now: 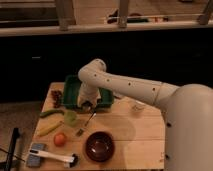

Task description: Stack cups on top of each other

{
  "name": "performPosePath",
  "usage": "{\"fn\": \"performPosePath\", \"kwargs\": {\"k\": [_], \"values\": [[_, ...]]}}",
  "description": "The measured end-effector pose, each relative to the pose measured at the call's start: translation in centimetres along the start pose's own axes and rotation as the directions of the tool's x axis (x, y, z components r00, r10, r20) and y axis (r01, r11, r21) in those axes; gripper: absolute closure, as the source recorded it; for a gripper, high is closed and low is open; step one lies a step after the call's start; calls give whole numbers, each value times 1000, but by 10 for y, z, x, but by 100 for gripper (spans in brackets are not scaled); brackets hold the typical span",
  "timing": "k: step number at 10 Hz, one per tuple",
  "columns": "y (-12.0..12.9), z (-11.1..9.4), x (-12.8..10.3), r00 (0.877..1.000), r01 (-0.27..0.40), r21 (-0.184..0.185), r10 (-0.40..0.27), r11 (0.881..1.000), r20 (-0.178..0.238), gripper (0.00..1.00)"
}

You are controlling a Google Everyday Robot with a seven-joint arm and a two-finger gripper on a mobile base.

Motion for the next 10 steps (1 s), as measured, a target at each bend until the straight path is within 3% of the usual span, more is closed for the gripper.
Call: {"fn": "performPosePath", "kwargs": {"k": [7, 10], "values": [[-31, -11, -10, 996, 90, 40, -90, 995, 16, 94], [-46, -13, -14, 992, 122, 32, -123, 992, 28, 94]]}}
